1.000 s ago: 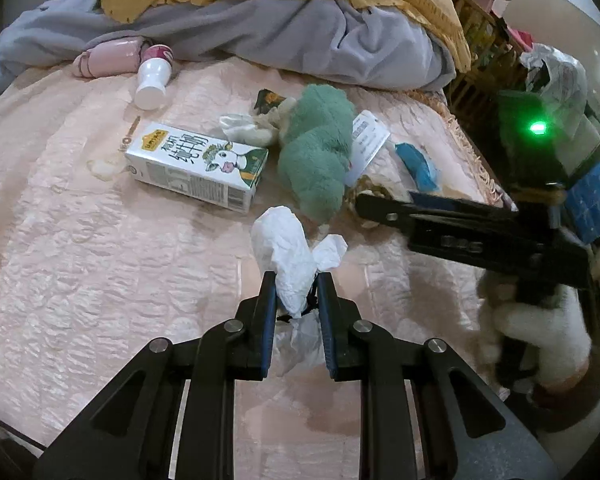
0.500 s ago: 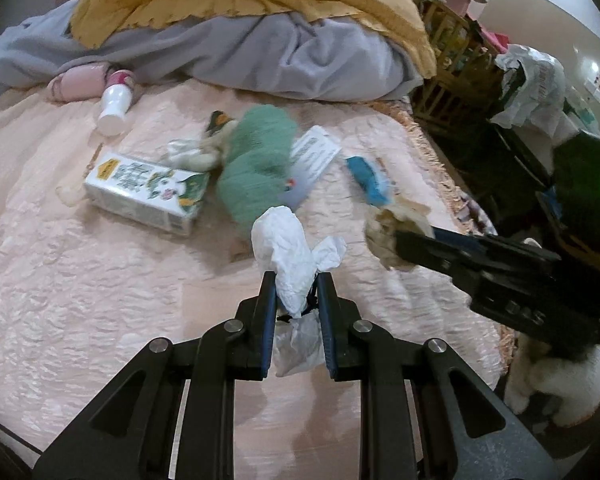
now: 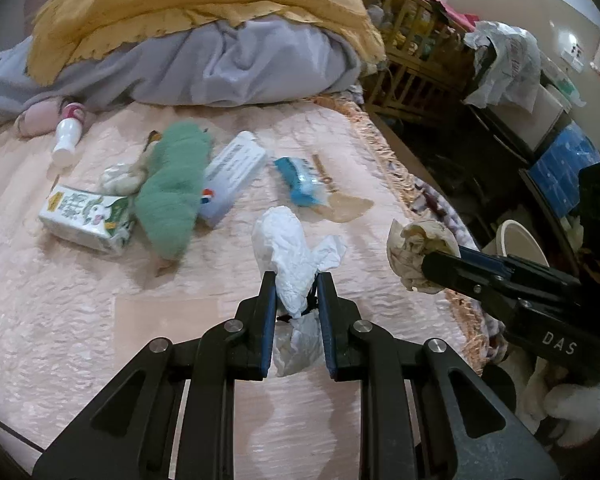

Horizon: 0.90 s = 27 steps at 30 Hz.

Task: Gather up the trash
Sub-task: 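Carry the tissue and beige cloth over the white bucket and open both tools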

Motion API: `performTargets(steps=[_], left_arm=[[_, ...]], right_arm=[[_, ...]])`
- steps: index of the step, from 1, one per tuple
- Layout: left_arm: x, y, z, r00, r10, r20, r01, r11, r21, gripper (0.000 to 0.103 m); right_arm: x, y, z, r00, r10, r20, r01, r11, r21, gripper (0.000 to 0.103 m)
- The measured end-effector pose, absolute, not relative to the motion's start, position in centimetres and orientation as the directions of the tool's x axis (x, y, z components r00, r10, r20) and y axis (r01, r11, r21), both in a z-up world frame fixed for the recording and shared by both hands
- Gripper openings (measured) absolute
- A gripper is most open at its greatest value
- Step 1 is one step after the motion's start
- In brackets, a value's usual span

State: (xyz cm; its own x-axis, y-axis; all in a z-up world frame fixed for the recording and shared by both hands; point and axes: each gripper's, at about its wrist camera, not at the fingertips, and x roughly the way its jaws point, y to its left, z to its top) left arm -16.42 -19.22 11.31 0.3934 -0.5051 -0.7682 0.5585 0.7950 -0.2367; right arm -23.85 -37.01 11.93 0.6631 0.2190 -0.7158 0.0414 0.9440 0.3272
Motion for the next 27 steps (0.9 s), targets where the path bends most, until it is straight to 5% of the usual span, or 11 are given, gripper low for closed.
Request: performTargets(steps=[27], left_arm=[[-20.8,-31.0,12.8,0.314,-0.577,-0.754,0.708,0.671,-0.219,0.017]], right_arm=[[-31.9,-47.2,12.9,0.713,0.054,-0.699,0.248,0.913,0.323,0.029]])
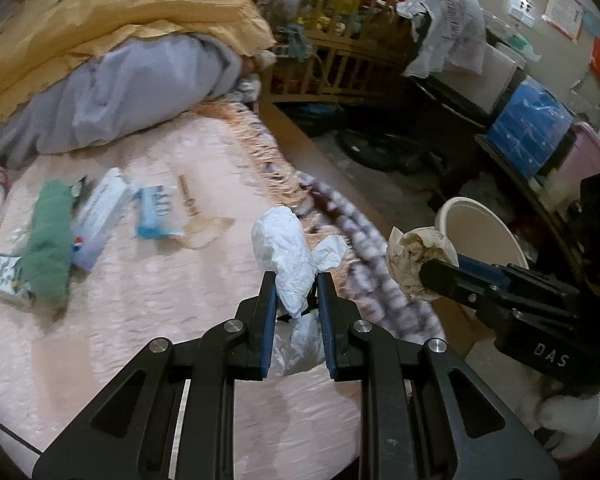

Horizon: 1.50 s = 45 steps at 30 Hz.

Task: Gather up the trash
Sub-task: 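Carry the tissue and beige cloth over the white bucket and open both tools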

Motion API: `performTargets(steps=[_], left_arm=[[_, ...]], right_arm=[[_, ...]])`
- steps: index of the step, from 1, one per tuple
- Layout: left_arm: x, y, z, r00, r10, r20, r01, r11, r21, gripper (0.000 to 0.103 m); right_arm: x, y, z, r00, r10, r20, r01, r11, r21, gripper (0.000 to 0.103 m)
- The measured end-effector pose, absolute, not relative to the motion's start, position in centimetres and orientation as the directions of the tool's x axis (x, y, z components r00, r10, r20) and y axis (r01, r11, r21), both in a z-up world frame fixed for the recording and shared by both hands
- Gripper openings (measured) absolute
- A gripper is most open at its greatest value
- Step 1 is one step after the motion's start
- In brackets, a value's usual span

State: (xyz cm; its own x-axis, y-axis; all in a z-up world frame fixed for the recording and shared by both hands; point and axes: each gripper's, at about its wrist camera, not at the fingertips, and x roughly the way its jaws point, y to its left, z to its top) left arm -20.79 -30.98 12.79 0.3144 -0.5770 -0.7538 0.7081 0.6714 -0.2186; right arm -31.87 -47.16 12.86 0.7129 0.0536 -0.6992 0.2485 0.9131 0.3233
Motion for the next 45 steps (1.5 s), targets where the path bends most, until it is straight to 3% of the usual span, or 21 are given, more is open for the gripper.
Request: performTargets(steps=[29,45], left_arm=[[-26.7,-46.6,12.3,0.168,-0.616,-0.770,0.857,0.477,-0.194,0.017],[-28.9,-52.5,11.1,0.023,-0.640,-0.768,0.884,0.372,-0.283,0.017]], right_arm=[[-43.0,-60.7,11.9,0.665,-0.184,-0.724,0.546,0.782,0.302,0.029],[-46.9,-64.8,9.7,0.621,-0.223,-0.751,0.636,0.704,0.317,0.029]])
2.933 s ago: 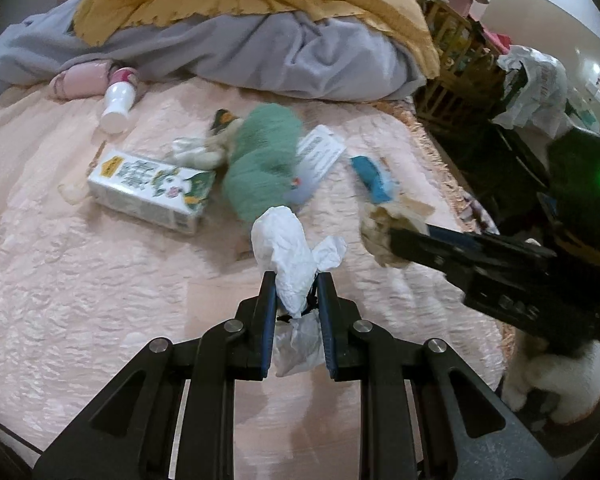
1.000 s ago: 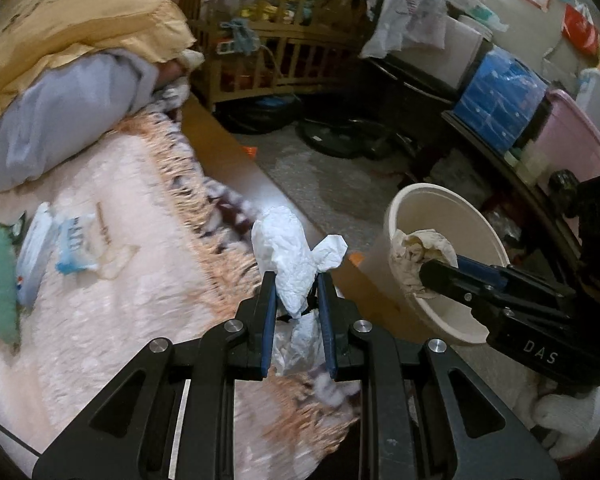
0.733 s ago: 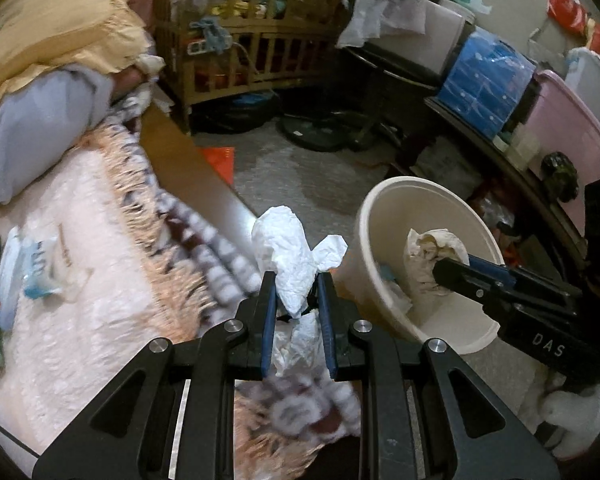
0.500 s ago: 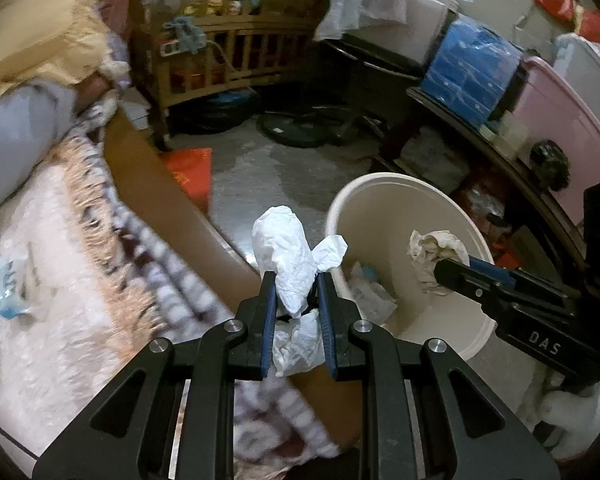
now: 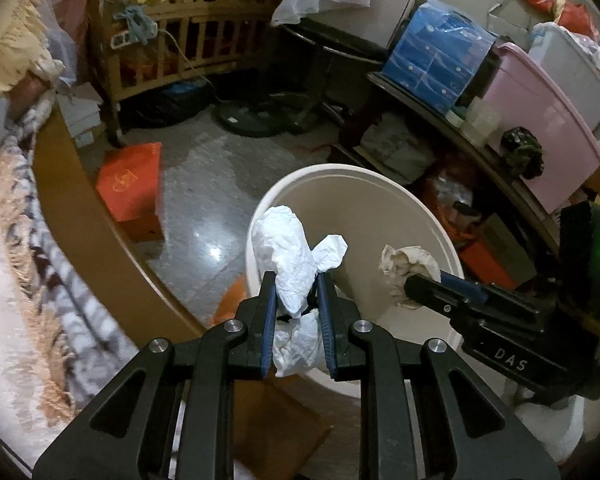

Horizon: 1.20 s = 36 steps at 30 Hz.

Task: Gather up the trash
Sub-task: 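Carry the tissue and beige cloth over the white bucket and open both tools, then move both open tools back over the trash on the bed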

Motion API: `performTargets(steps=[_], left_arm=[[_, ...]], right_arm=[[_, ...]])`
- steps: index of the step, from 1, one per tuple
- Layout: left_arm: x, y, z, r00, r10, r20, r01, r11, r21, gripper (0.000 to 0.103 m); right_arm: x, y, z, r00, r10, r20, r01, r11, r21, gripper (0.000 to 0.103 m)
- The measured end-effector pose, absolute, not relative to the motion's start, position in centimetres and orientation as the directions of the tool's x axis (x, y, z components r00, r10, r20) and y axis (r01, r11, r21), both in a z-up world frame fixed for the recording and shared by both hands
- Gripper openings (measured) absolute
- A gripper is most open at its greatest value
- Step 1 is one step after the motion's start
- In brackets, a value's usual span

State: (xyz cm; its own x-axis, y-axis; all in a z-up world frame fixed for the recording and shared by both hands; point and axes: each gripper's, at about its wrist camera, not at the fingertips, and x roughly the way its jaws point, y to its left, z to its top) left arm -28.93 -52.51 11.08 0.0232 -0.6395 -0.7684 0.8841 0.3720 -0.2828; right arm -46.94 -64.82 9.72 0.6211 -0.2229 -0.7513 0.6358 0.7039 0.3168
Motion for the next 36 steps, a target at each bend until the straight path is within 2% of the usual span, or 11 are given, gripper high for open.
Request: performTargets(steps=[10,12,13,14,15,16,17,36], left_arm=[[-29.3,-53.3,10.4,-0.044,-0.658,-0.752,0.879,0.332,-0.342,0.017],[-29.3,-53.3,10.4,-0.069,-0.671,-0.738,0.874,0.316,-0.369,0.020],[-29.2,-53.3,10.4,-0.077,-0.674,-0.735,0.873,0.310,-0.377,0.023],[-29.2,-53.3,10.4,-0.088,-0.678,-0.730,0.871,0.303,-0.387,0.034],[-29.3,-53.2,10.5,-0.095,-0.682,-0.725,0.869,0.298,-0.394,0.050],[-29.2,-53.1,10.5,-0.101,-0.687,-0.720,0.867,0.294,-0.403,0.055],[-29.1,-52.8,10.6,-0.103,-0.693,-0.713,0.864,0.293,-0.409,0.056],[-25.2,-44.4,11.6,0.157,-0.648,-0.745,0.835,0.491,-0.250,0.056]], right_arm=[[-47.0,-65.5,9.1,0.607,-0.226,-0.762,0.654,0.686,0.318,0.029],[-46.9,-65.6,9.1,0.603,-0.227,-0.765,0.659,0.682,0.318,0.029],[-46.9,-65.7,9.0,0.602,-0.227,-0.766,0.661,0.679,0.318,0.029],[-46.9,-65.8,9.0,0.600,-0.226,-0.767,0.664,0.676,0.320,0.031],[-47.0,-65.8,8.9,0.600,-0.228,-0.767,0.667,0.672,0.322,0.042],[-47.1,-65.8,9.0,0.598,-0.233,-0.766,0.672,0.667,0.322,0.048],[-47.2,-65.8,9.0,0.597,-0.237,-0.766,0.676,0.663,0.322,0.055],[-42.6,-60.6,9.6,0.630,-0.154,-0.761,0.585,0.739,0.335,0.057]])
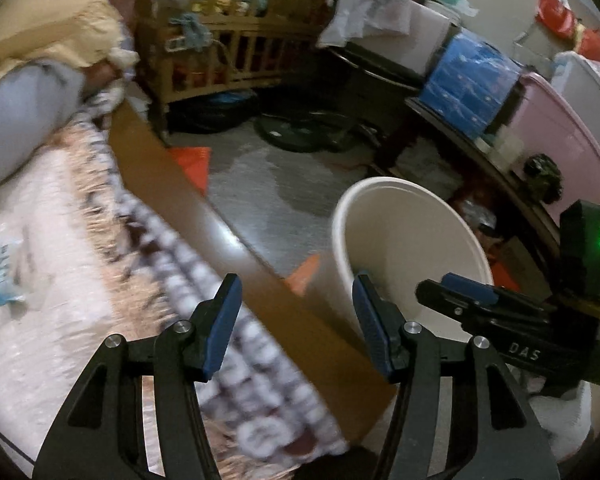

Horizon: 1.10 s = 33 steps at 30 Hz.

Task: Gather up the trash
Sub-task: 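Move both open tools back over the trash on the bed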

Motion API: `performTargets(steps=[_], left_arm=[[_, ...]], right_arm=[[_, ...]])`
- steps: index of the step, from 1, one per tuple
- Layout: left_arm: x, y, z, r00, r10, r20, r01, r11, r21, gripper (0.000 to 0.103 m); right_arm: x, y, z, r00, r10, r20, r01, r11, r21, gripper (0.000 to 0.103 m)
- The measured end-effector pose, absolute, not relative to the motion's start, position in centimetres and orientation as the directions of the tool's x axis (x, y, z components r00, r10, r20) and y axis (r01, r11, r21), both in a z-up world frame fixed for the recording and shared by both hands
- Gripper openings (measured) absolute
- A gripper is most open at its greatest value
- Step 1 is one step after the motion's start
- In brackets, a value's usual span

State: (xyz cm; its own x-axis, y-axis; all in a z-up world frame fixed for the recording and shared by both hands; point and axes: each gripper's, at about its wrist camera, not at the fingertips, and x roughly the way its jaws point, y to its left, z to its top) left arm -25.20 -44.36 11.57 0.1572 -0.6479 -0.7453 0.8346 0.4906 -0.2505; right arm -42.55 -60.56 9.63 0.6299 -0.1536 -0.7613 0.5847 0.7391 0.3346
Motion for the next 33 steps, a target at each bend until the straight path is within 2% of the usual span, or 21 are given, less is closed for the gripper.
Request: performTargets(steps=[8,11,23,33], left_arm=[[-22.9,-39.0,11.7,0.271,-0.599,-0.754,0.789,0.587,-0.183,0.056],[-21.5,-36.4,11.6,0.311,-0.570,-0.761,0.756,0.633,-0.165,0.056],[-16.0,-25.6,11.2,0.446,-0.461,-0.767,0.598,0.791,-0.128,0.056],[-13.2,-19.7,11.3,0.499,-0.403,-0.767,0.507,0.854,-0.119,0.056]], right_arm=[[-38.2,-56.2,9.9,0.643,-0.084,-0.761,0.503,0.796,0.337,0.059],[-36.3,-54.3,9.9,0.646,-0.052,-0.762,0.461,0.822,0.335,0.064],[-28.9,-45.9,9.6,0.626,0.063,-0.777,0.292,0.905,0.309,0.065],[-24.2,-41.1,9.8,0.607,0.117,-0.786,0.198,0.936,0.292,0.067]])
